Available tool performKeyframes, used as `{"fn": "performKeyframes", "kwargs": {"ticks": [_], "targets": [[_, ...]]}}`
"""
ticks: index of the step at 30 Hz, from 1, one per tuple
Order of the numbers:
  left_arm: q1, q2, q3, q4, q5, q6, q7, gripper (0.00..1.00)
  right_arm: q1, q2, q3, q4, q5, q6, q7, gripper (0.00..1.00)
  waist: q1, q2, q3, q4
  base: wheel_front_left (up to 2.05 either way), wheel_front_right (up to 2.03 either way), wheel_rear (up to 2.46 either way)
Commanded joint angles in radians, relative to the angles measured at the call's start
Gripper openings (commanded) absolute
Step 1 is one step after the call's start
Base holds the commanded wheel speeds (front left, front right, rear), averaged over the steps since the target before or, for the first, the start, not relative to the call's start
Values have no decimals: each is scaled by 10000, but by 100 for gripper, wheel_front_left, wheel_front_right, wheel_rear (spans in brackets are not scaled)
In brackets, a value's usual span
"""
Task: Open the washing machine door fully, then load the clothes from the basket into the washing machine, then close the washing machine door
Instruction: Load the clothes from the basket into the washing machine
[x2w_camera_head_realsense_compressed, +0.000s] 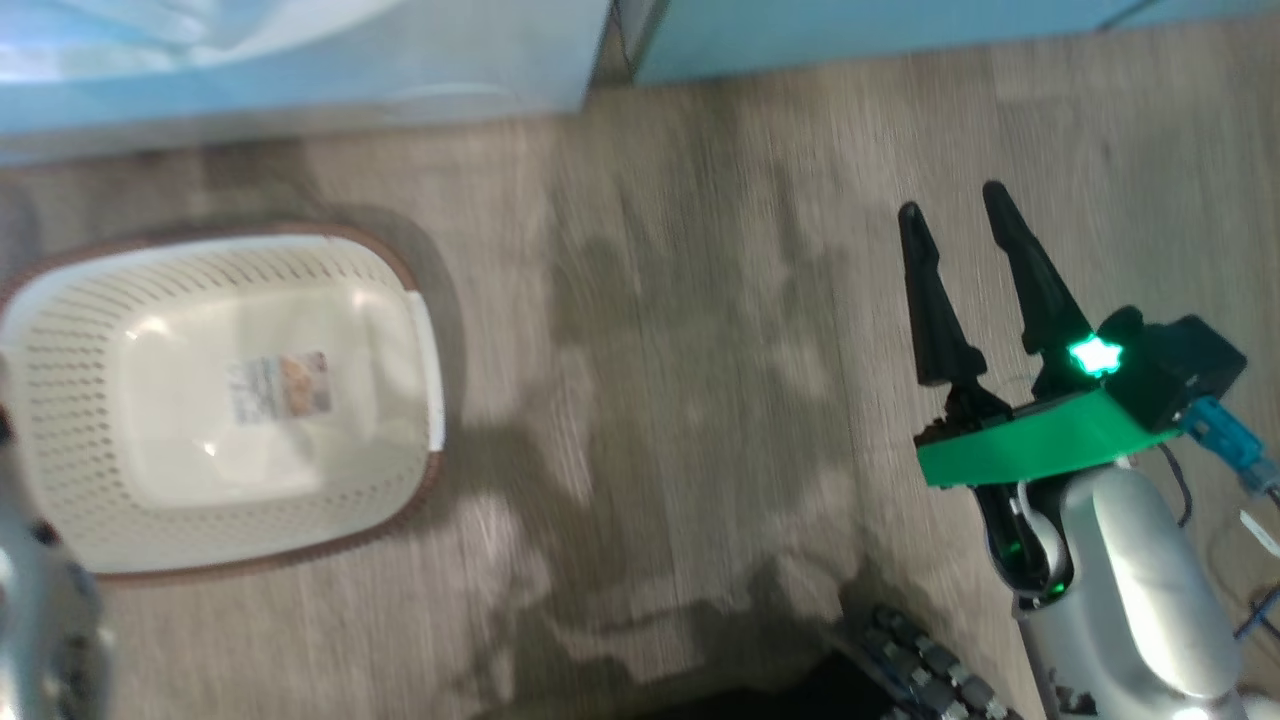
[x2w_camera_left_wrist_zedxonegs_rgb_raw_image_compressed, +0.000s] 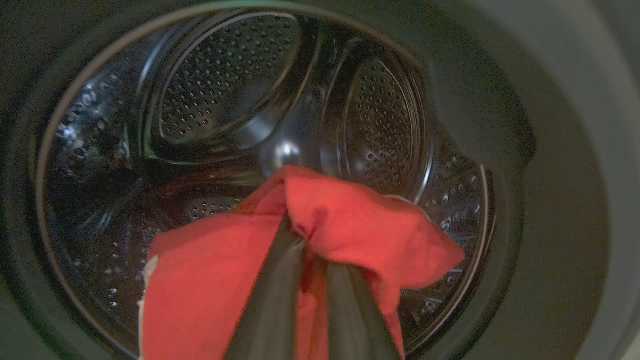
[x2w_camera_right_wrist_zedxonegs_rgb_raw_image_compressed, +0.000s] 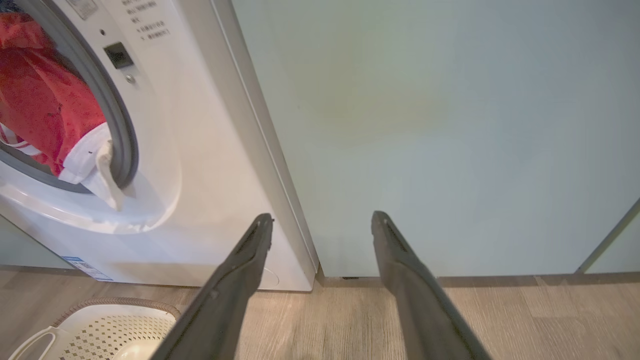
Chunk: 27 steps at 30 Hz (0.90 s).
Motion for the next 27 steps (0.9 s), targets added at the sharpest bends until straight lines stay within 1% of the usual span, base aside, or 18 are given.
{"fn": "performKeyframes", "kwargs": {"ticks": [1, 7, 8, 9, 12, 15, 17, 18, 20, 27], "targets": [[-409, 650, -53, -147, -67, -13, -45, 0, -66, -20, 264, -349, 96, 0, -67, 100, -2, 0, 723, -389, 0, 0, 0], [-2387, 1960, -1397, 1198, -378, -14, 281, 0, -431, -20, 509, -451, 397, 0, -67, 100, -2, 0, 1738, -652, 0, 0, 0], [-3054, 2431, -1827, 1561, -504, -14, 434, 0, -548, -20, 640, -459, 536, 0, -67, 100, -2, 0, 2007, -763, 0, 0, 0], [-3362, 2656, -2044, 1720, -515, -14, 492, 0, -595, -20, 708, -453, 606, 0, -67, 100, -2, 0, 2121, -816, 0, 0, 0], [-4304, 3194, -2443, 2242, -645, -14, 644, 0, -714, -20, 955, -419, 756, 0, -67, 100, -2, 0, 2399, -1010, 0, 0, 0], [-5283, 3657, -2643, 2681, -452, -4, 519, 0, -791, -20, 1134, -409, 888, 0, -67, 100, -2, 0, 2556, -1200, 0, 0, 0], [-5970, 3798, -2536, 2849, -347, 170, 255, 0, -819, -20, 1218, -401, 967, 0, -67, 100, -2, 0, 2625, -1321, 0, 0, 0], [-6261, 3804, -2442, 2879, -312, 324, 132, 0, -823, -20, 1241, -399, 997, 0, -67, 100, -2, 0, 2650, -1357, 0, 0, 0], [-6547, 3709, -2384, 2931, -236, 461, 12, 0, -813, -20, 1277, -383, 1039, 0, -67, 100, -2, 0, 2678, -1397, 0, 0, 0], [-6074, 3399, -2749, 3684, -169, 209, -40, 0, -802, -20, 1334, -378, 1079, 0, -67, 100, -2, 0, 2734, -1368, 0, 0, 0]]}}
